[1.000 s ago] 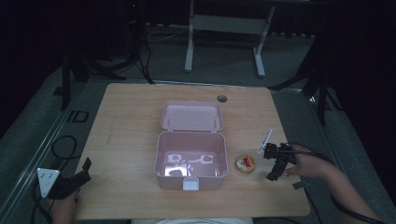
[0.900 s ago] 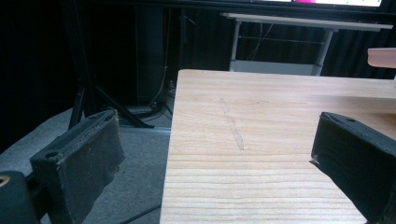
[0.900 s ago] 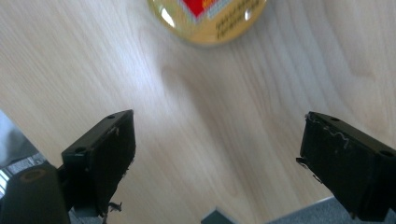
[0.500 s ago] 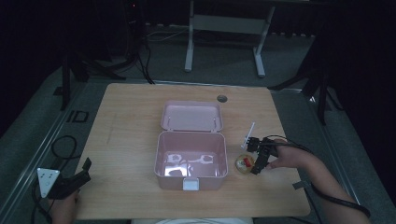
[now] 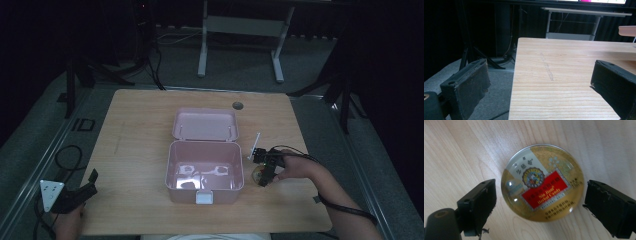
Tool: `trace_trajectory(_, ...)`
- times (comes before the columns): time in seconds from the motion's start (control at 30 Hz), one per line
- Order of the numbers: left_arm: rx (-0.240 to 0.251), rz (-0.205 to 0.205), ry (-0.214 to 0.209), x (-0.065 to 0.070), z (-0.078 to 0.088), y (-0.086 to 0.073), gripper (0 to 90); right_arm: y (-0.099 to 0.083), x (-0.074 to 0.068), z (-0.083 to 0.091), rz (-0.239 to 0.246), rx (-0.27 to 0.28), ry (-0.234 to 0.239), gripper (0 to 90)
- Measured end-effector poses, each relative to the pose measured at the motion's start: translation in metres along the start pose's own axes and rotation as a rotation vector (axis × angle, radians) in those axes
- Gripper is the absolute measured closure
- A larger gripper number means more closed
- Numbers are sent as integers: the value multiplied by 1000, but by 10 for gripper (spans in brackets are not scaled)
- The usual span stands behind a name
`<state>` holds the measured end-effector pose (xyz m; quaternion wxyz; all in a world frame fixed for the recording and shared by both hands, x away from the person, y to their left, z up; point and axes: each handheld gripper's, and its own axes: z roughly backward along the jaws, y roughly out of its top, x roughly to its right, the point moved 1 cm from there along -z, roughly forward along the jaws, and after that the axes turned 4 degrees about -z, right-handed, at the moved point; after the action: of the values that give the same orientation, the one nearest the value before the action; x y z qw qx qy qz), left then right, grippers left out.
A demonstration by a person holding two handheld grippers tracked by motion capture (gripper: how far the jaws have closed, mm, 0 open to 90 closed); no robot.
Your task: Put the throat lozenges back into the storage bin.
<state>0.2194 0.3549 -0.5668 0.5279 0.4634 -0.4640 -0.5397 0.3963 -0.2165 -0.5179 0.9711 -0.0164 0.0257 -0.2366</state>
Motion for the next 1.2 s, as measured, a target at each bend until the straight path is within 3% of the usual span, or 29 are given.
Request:
trace_trajectory(0.4, -1, -2, 0, 0, 0, 0, 24, 3, 0, -8, 14, -31, 14, 197)
trace_trajectory(0.57, -2, -2, 1, 0, 0, 0, 24, 1, -3, 1, 42, -40, 41, 199)
trace_trajectory(0.83, -3, -2, 0, 0, 0, 0, 24, -2, -9, 20, 76, -58, 44, 200)
trace_trajectory(0.93, -3, -1, 0, 0, 0, 0, 24, -3, -10, 32, 72, -72, 61, 200)
trace_trajectory(1.03, -3, -1, 1, 0, 0, 0, 24, -3, -11, 39, 76, -67, 53, 200)
trace_trajectory(1.2, -5, 1, 2, 0, 0, 0, 25, -4, -17, 66, 98, -61, 44, 201)
